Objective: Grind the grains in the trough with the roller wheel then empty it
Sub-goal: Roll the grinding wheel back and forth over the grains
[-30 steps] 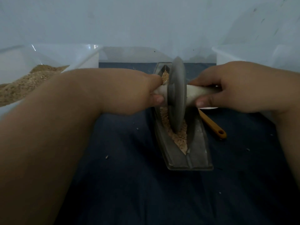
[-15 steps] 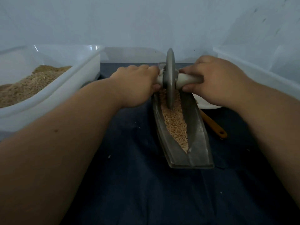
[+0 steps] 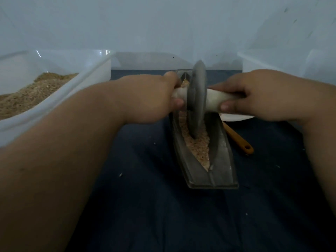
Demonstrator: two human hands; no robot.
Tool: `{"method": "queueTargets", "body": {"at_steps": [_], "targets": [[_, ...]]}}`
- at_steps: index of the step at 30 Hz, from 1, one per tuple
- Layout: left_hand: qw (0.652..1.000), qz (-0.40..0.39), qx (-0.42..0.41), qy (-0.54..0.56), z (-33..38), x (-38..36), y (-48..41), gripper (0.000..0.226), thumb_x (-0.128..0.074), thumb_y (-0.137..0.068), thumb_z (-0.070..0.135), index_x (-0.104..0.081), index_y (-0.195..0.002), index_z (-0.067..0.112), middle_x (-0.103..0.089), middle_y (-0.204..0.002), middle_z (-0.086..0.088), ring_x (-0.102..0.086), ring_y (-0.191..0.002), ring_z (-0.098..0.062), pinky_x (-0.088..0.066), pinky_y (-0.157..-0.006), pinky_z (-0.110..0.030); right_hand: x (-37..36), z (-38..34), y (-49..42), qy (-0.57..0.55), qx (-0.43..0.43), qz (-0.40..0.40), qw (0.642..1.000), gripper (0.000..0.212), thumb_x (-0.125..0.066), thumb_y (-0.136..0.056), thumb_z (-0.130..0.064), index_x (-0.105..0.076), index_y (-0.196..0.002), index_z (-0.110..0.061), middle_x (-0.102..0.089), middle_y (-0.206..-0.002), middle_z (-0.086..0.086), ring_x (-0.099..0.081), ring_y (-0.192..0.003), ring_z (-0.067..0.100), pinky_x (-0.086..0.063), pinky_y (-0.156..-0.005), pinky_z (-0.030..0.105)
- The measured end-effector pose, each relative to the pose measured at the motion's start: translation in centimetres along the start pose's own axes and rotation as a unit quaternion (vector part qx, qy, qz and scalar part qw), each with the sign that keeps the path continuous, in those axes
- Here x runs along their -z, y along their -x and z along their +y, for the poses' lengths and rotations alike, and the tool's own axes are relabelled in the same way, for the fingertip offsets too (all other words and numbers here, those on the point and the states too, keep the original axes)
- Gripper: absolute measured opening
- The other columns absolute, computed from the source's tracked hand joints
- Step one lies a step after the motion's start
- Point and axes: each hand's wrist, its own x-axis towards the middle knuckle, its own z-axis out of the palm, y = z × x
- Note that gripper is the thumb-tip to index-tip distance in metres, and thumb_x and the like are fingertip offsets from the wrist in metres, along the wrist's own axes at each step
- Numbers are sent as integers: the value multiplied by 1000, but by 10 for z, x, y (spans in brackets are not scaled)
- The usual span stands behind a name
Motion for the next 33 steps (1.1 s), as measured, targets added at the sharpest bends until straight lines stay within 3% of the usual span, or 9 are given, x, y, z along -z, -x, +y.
{"method": "queueTargets", "body": {"at_steps": [3,6,12,16,21,25,28,31,33], "targets": [[990,87,53,-100,-5,-20,-18,46,-34,-95,55,-45,-124,21,-48,-120,-11,-45,-114,-35,-35,-96,-50,-24,10,-23,52,-31,108,992,55,-57,-94,-38,-39,-146,-38,-55,-132,4,-50,-119,24,-37,-89,31],[983,120,78,-111,-9,-28,-31,46,-32,-96,55,-45,-131,27,-53,-125,-12,-47,-117,-38,-30,-102,-49,-37,11,-36,69,-41,181,980,54,-55,-96,-35,-39,-147,-30,-57,-121,12,-50,-115,33,-39,-92,39],[986,77,37,-145,-11,-22,-21,46,-31,-96,53,-42,-128,21,-54,-122,-12,-52,-108,-39,-37,-92,-51,-31,1,-29,93,-36,152,983,35,-57,-93,-37,-53,-127,-31,-55,-100,-1,-54,-93,25,-40,-74,37],[995,-17,-27,-91,-15,-7,3,34,-51,-86,28,-40,-117,20,-53,-109,-6,-56,-90,-29,-46,-77,-42,-9,-14,1,80,0,48,996,23,-57,-91,-38,-54,-114,-38,-57,-96,-11,-55,-83,11,-48,-72,39],[988,-56,-64,-125,-12,4,17,30,-62,-78,23,-40,-98,26,-49,-79,8,-48,-62,-6,-33,-49,-23,5,-29,26,133,-2,-44,990,44,-63,-80,-27,-45,-118,-40,-57,-98,-13,-58,-80,10,-52,-71,36],[995,-29,-72,-65,-23,9,11,40,-72,-69,29,-48,-102,28,-50,-88,10,-53,-72,-8,-48,-60,-30,-7,-30,15,203,-27,16,979,31,-66,-75,-32,-51,-102,-31,-57,-80,-7,-54,-67,12,-50,-61,35],[998,-3,-34,-61,-28,0,-1,38,-76,-66,41,-51,-94,34,-52,-88,11,-53,-71,-8,-48,-61,-32,-19,-24,-4,246,-50,72,965,14,-64,-75,-21,-52,-82,-25,-45,-65,-7,-39,-54,6,-30,-47,26],[988,85,34,-126,-23,-22,-19,18,-62,-78,37,-45,-83,33,-44,-71,12,-47,-64,-16,-39,-57,-31,-31,-13,-24,259,-86,155,949,32,-64,-77,-17,-35,-67,-22,-35,-58,-7,-29,-48,8,-16,-46,22],[979,128,75,-143,-20,-30,-31,11,-58,-82,34,-48,-85,30,-39,-67,11,-45,-64,-19,-35,-54,-30,-38,-9,-34,249,-90,213,940,34,-64,-77,-12,-32,-72,-20,-29,-57,-7,-24,-46,11,-12,-47,21]]}}
